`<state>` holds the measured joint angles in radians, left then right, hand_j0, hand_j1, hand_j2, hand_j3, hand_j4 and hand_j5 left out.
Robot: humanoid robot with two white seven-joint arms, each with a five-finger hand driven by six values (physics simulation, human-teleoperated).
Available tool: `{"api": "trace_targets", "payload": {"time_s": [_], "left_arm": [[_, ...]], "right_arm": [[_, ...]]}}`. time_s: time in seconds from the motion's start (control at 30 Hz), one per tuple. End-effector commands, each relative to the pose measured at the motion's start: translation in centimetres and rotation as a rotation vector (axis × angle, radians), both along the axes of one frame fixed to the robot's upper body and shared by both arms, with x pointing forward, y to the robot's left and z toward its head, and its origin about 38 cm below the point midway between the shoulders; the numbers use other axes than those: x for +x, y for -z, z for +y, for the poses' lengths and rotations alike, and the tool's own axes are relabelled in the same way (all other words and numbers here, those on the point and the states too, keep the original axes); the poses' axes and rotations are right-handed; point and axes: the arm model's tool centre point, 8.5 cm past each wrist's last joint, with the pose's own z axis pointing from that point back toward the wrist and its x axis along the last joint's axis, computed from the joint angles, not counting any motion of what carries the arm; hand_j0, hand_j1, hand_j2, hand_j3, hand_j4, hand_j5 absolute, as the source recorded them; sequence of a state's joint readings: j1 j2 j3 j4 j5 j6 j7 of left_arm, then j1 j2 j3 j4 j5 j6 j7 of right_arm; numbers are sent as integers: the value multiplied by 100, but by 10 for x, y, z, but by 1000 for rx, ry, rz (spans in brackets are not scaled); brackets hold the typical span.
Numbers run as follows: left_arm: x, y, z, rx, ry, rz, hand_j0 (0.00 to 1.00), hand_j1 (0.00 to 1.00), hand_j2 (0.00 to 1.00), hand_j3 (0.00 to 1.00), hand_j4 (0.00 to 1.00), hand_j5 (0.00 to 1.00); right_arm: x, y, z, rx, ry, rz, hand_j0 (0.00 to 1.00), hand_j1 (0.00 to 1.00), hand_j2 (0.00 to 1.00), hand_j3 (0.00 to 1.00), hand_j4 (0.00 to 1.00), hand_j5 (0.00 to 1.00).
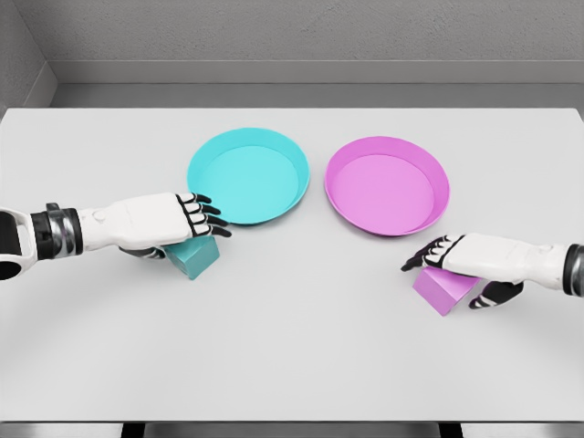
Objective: Place the blocks in the corresponding plates according to their colors
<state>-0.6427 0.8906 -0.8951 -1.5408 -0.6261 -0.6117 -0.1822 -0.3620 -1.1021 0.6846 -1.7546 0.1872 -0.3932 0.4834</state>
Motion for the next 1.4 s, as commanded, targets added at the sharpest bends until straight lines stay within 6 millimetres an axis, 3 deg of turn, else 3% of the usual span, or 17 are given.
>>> {"api": "trace_targets", "payload": {"time_s": [0.0,0.07,0.23,0.47,0.6,0.93,1.37], "left_arm": [[0,0,0,2,-2,4,90,90,90,90,90,90],[0,2,0,19,-1,14,86,86,86,86,86,86],[-2,6,-3,36,10,27,76,76,76,76,76,76],[-2,6,-3,37,11,28,70,70,70,70,70,70],[-1,4,-4,34,11,25,70,70,70,70,70,70],[5,-10,0,22,2,-3,60,60,60,60,60,60],[22,-43,-4,4,3,-76,58,58,58,58,58,58]], "right_arm": [[-1,1,0,3,1,6,60,60,60,60,60,60],[-1,1,0,0,0,5,55,55,55,55,55,55],[0,1,0,0,1,5,54,54,54,54,54,54],[3,-5,1,-1,-2,-13,50,50,50,50,50,50],[13,-22,2,0,-4,-62,50,50,50,50,50,50],[30,-46,1,-5,35,-130,50,50,50,50,50,50],[59,-69,16,29,175,-183,50,50,50,50,50,50]]}}
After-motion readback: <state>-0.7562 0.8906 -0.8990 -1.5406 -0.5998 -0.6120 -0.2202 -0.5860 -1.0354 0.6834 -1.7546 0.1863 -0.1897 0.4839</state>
